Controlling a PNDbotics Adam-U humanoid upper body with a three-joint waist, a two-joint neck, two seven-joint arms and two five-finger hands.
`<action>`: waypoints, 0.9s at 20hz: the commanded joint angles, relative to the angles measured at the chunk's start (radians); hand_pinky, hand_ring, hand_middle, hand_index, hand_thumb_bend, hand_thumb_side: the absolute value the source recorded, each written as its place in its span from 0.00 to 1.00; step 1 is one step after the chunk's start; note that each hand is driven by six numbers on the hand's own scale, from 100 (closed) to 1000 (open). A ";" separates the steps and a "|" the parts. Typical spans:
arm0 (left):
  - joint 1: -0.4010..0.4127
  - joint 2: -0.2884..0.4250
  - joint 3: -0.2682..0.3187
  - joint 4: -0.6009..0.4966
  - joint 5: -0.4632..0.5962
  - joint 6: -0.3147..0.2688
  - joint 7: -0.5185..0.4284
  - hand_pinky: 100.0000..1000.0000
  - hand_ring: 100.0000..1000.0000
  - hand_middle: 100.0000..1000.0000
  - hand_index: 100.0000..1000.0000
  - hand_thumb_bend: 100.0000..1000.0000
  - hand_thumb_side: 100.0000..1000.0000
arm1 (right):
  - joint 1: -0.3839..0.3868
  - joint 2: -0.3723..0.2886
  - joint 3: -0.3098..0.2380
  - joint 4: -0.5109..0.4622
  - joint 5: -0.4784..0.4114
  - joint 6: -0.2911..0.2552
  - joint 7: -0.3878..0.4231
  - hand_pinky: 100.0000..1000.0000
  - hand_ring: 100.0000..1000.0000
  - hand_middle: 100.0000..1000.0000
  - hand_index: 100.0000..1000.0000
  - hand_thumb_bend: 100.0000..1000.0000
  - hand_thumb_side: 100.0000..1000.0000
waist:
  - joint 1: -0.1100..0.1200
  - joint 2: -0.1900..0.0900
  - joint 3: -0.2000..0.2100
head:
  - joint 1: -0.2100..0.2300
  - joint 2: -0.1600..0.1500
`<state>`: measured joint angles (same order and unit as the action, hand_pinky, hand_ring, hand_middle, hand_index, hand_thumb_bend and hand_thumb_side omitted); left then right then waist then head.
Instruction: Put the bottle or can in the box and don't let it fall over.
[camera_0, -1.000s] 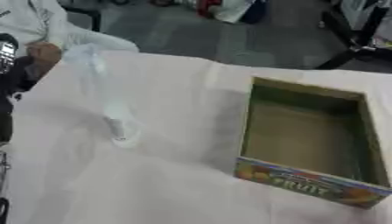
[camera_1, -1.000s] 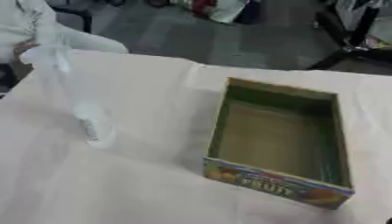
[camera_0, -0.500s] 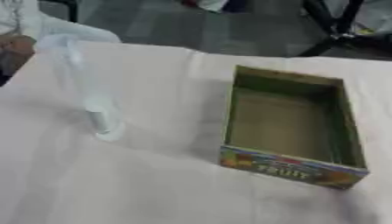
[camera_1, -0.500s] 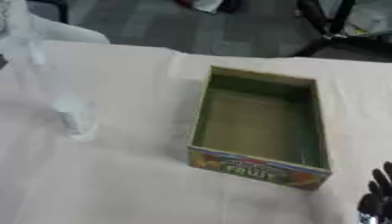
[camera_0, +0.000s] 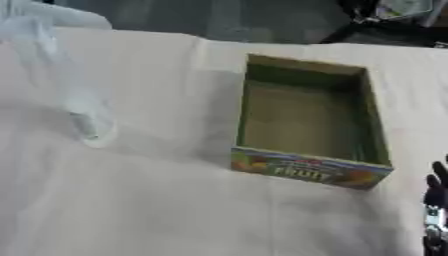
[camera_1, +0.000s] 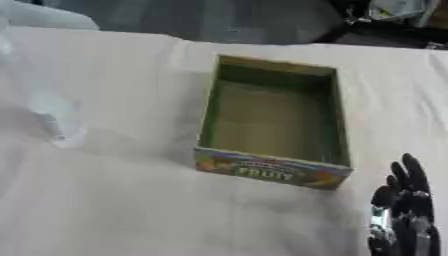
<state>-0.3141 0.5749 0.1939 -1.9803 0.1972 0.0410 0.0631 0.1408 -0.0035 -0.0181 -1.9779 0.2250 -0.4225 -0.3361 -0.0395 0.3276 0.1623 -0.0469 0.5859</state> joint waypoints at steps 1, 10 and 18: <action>0.019 0.057 0.002 -0.019 -0.028 -0.002 -0.083 1.00 1.00 1.00 0.93 0.00 0.64 | -0.005 0.001 -0.002 -0.022 0.010 0.000 -0.005 1.00 1.00 1.00 1.00 0.00 0.63 | 0.005 -0.012 0.000 | -0.002 -0.016; 0.080 0.097 -0.017 0.061 -0.115 0.022 -0.232 1.00 1.00 1.00 0.91 0.00 0.64 | -0.008 0.005 0.000 -0.022 0.016 0.001 -0.006 1.00 1.00 1.00 1.00 0.00 0.63 | 0.002 -0.008 -0.006 | -0.013 -0.011; 0.077 0.077 -0.025 0.149 -0.130 0.068 -0.137 1.00 1.00 1.00 0.92 0.00 0.64 | -0.011 0.003 0.000 -0.022 0.012 0.002 -0.003 1.00 1.00 1.00 1.00 0.00 0.63 | 0.002 -0.006 -0.012 | -0.012 -0.008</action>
<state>-0.2297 0.6326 0.1653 -1.8320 0.0654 0.1035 -0.0896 0.1324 0.0045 -0.0178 -1.9779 0.2340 -0.4202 -0.3384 -0.0425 0.3347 0.1502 -0.0557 0.5788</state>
